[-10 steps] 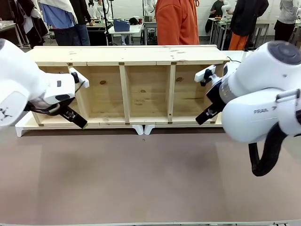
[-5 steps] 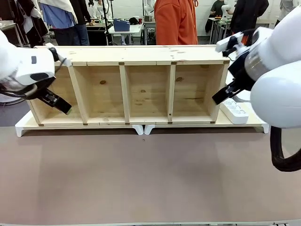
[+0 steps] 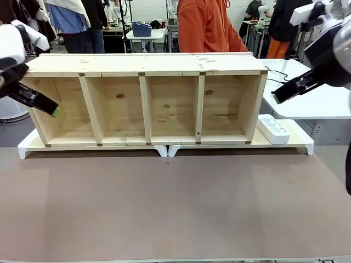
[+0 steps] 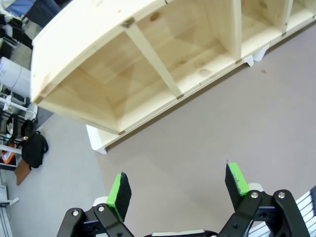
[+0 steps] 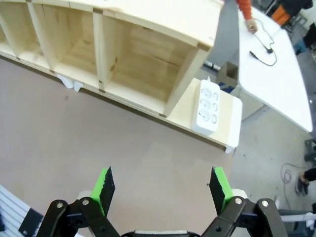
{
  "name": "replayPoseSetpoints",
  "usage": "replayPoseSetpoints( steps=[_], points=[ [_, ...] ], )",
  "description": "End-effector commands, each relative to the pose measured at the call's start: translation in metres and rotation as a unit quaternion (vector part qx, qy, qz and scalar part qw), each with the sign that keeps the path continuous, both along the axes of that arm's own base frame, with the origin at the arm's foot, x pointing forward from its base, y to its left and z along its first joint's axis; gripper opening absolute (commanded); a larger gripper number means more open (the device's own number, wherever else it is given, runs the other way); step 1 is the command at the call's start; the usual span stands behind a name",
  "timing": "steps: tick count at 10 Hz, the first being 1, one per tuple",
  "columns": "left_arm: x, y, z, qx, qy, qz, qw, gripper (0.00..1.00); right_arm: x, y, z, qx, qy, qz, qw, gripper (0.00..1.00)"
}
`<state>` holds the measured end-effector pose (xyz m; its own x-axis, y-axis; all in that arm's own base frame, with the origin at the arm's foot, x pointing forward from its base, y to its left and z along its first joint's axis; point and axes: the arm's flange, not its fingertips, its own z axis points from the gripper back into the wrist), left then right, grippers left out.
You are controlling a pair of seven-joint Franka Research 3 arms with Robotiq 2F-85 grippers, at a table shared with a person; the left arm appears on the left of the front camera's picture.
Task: Perform cable management.
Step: When the cord part of the Power Cable appears at the lower middle area of the table and stops, grasp the cord part of the Power Cable.
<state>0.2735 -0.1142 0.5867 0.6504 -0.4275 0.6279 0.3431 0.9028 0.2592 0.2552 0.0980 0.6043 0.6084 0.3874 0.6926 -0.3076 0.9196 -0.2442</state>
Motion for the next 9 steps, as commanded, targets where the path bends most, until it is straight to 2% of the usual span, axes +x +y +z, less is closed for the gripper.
replayPoseSetpoints(
  steps=[1,3,5,6,7,9],
  points=[
    [-0.087,0.048,-0.108,-0.011,-0.026,0.026,0.999,1.0,-0.068,-0.035,-0.113,0.014,-0.006,-0.015,1.0,1.0],
    [-0.096,0.056,-0.113,-0.024,-0.032,0.034,0.999,1.0,-0.074,-0.036,-0.116,0.019,-0.004,-0.015,1.0,1.0],
    [-0.093,0.055,-0.117,-0.033,-0.028,0.039,0.998,1.0,-0.07,-0.034,-0.118,0.02,0.0,-0.01,1.0,1.0],
    [-0.04,0.021,0.029,-0.015,-0.024,0.023,0.999,1.0,-0.066,-0.031,-0.12,0.019,0.007,-0.005,1.0,1.0],
    [-0.04,0.021,0.029,-0.015,-0.024,0.023,0.999,1.0,-0.03,-0.01,0.013,0.005,-0.001,-0.011,1.0,1.0],
    [-0.04,0.021,0.029,-0.015,-0.024,0.023,0.999,1.0,-0.03,-0.01,0.013,0.005,-0.001,-0.011,1.0,1.0]
  ],
)
